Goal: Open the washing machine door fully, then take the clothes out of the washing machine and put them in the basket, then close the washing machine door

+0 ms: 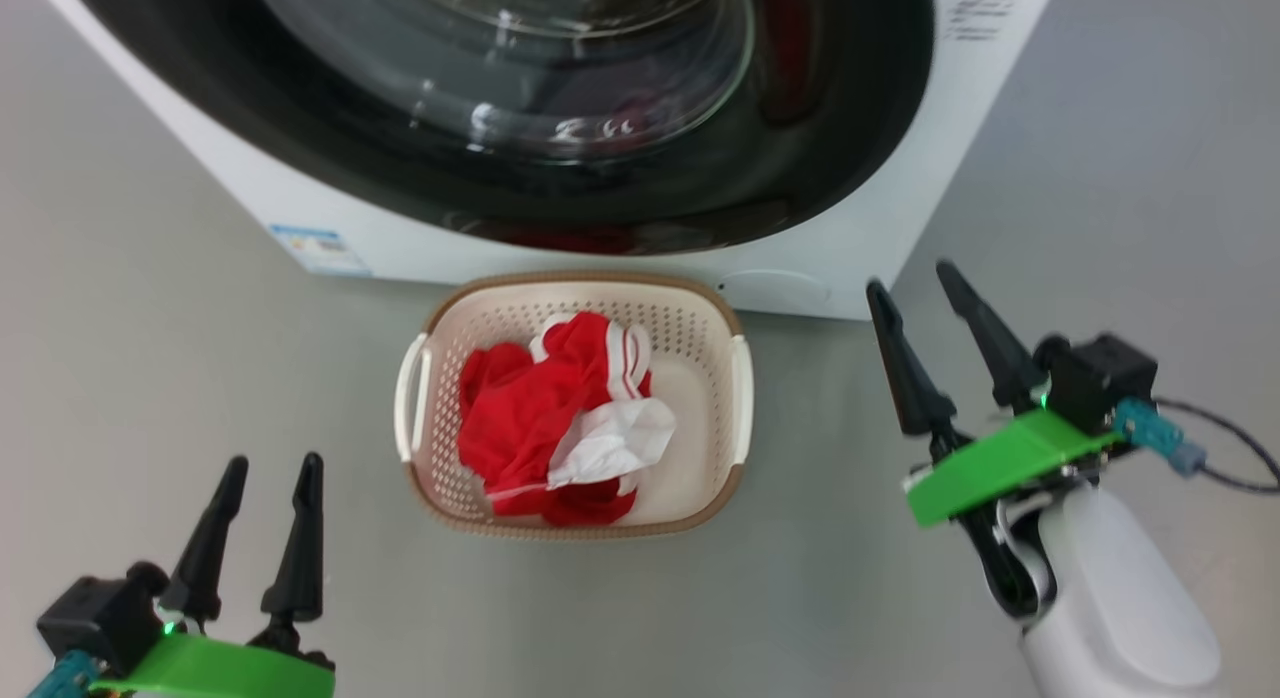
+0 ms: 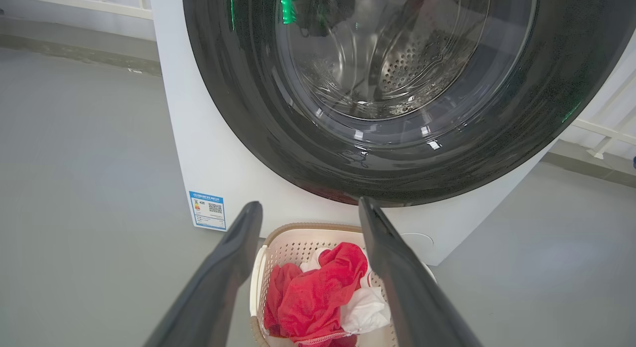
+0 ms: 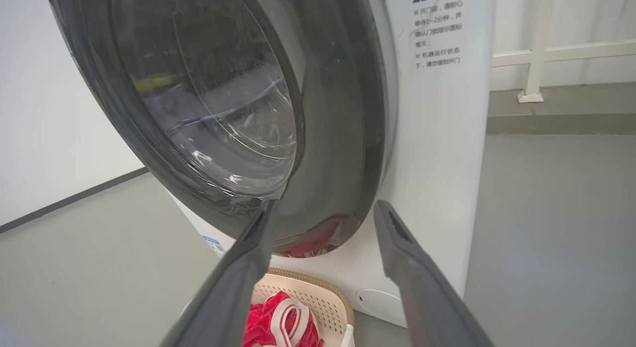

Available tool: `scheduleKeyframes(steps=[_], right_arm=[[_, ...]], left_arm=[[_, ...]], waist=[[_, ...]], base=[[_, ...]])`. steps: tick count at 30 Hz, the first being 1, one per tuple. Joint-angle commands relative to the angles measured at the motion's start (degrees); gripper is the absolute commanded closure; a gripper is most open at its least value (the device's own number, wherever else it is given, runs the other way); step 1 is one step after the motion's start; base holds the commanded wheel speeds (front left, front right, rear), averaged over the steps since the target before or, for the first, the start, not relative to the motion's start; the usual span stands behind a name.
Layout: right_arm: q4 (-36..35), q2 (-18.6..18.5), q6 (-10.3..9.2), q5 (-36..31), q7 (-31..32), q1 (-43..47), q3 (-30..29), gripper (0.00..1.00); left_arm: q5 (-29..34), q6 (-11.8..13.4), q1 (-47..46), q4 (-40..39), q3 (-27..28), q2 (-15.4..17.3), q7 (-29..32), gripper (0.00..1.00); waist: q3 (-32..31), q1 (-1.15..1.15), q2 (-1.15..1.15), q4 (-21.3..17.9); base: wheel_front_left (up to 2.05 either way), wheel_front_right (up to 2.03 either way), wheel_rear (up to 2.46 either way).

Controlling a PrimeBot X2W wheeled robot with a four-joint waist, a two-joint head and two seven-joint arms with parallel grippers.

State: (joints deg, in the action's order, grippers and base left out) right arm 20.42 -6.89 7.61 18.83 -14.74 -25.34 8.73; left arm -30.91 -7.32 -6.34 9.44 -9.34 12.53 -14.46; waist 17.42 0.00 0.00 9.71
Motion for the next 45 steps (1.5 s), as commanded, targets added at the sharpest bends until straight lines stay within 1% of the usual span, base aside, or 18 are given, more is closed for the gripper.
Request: scheduleKeyframes(steps=[1,14,21,32,45], right_arm=[[-1.3,0.5,-0.12,1.5,-0.3,1.6,1.6,0.0],[-2.1,-1.6,-0.12,2.7,-0.3,12.1,0.8,0.0],[-3.0,-2.3,-0.12,3.2,-0.3,16.1,0.0,0.0],[-4.4,-3.8,-0.12,4.4,-0.3,21.6,-1.4,0.0],[-5.5,-4.3,-0.12,4.9,-0.3,24.5,-3.0,0.0]], left_arm=[[0.4,-0.2,0.3,-0.7,2.3,1.6,-0.5,0.0],[1.5,-0.2,4.3,0.1,4.5,1.6,-0.5,0.0],[2.0,-0.2,6.1,0.3,5.2,1.6,-0.5,0.0],[3.3,-0.2,10.5,0.2,8.0,0.8,-0.5,0.0],[4.1,-0.2,12.6,-1.0,9.5,0.3,-0.5,0.0]], waist=[[-2.9,0.0,0.0,-2.8],[-8.2,0.0,0.0,-7.4],[-10.7,0.0,0.0,-9.6],[-15.5,0.0,0.0,-13.2],[-16.7,0.0,0.0,-14.6]], base=[[0.0,0.0,0.0],[0.0,0.0,0.0],[0.0,0.0,0.0],[0.0,0.0,0.0],[0.0,0.0,0.0]])
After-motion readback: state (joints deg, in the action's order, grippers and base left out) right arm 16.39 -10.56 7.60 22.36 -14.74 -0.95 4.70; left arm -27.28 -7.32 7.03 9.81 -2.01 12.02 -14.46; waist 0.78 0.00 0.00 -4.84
